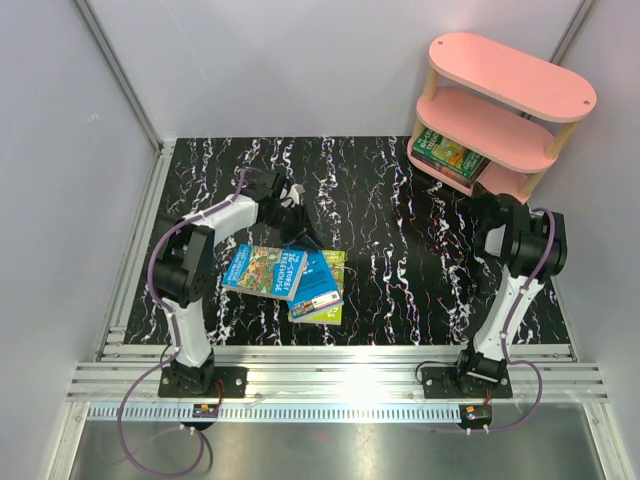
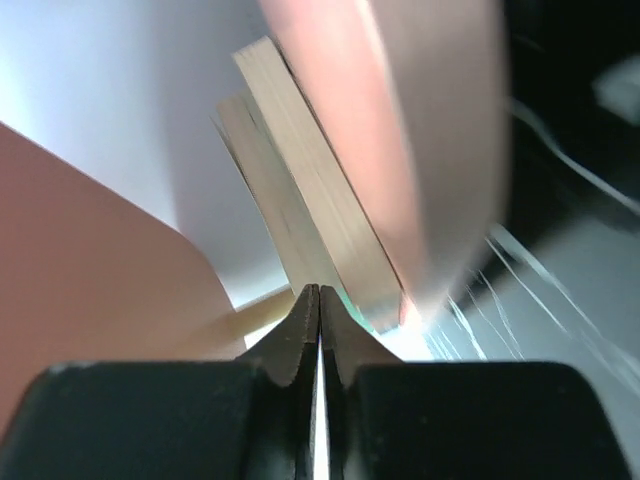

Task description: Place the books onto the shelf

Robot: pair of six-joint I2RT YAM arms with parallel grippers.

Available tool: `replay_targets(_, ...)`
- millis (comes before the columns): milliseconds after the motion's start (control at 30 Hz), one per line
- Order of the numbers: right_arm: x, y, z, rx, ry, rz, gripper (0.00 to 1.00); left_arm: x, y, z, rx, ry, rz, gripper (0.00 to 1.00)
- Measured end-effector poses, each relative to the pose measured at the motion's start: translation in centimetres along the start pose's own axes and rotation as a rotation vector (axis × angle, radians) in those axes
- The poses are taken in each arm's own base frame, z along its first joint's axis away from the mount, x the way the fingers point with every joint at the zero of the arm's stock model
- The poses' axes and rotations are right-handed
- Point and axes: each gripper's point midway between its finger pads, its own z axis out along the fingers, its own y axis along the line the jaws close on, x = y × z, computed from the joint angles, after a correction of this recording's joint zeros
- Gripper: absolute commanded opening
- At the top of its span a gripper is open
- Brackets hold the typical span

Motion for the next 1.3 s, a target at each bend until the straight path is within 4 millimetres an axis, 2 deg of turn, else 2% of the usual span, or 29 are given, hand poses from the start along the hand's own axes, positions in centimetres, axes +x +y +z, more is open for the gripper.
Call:
replay_targets(67,-0.3,-0.2,-1.5,0.019,0.001,-0.008,0.30,-0.6,0.0,-0.3,-0.014,-0.021,0.014,0.34)
replay_targets(100,-0.6,-0.2,-2.3,0.032,-0.002,-0.013,0.47,-0.9,0.0,-0.6,-0.021,-0.033,0.021,0.37)
replay_targets(167,-1.1,0.4,-3.8,0.035,0.001,-0.021,0.63,-1.3,-0.1,-1.1,-0.034,-0.057,0.032,0.47)
replay_targets(233,-1.8,1.4,-5.2,0.035,0.006,-0.034,0.76,-1.6,-0.5,-2.0,-0.043,-0.091,0.046,0.51)
replay_targets(300,-2.2,2.3,-6.6,0.040,0.017,-0.052,0.82,-2.1,-1.2,-3.2,-0.046,-0.141,0.061,0.55)
replay_targets(367,-2.0,2.9,-7.8,0.050,0.043,-0.077,0.84,-2.6,-2.1,-4.8,-0.046,-0.205,0.075,0.59)
replay_targets(467,0.0,2.7,-9.6,0.110,0.129,-0.143,0.89,-2.5,-2.5,-7.4,-0.041,-0.300,0.059,0.60)
replay_targets(567,2.9,2.0,-12.5,0.182,0.227,-0.221,0.89,-1.7,-0.3,-9.7,-0.082,-0.372,-0.031,0.72)
replay_targets(700,6.8,0.6,-15.8,0.258,0.350,-0.313,0.94,0.4,4.5,-11.4,-0.198,-0.438,-0.208,0.95)
replay_targets(733,7.4,0.0,-16.4,0.282,0.368,-0.326,0.94,1.3,5.4,-11.5,-0.217,-0.447,-0.249,0.99)
replay_targets(833,8.7,-1.8,-17.2,0.356,0.422,-0.353,0.93,4.4,7.6,-11.2,-0.243,-0.443,-0.359,0.99)
replay_targets(933,9.5,-2.2,-15.8,0.404,0.454,-0.394,0.94,6.7,9.5,-10.4,-0.258,-0.423,-0.452,0.99)
replay_targets(1033,11.5,-1.8,-15.0,0.391,0.502,-0.449,0.94,8.5,11.3,-9.4,-0.281,-0.400,-0.543,0.99)
replay_targets(1167,13.1,-3.1,-15.6,0.408,0.554,-0.477,0.94,9.5,12.8,-8.4,-0.280,-0.411,-0.629,0.99)
replay_targets(1300,13.0,-5.3,-16.3,0.464,0.576,-0.478,0.94,8.9,13.1,-7.8,-0.243,-0.447,-0.691,0.99)
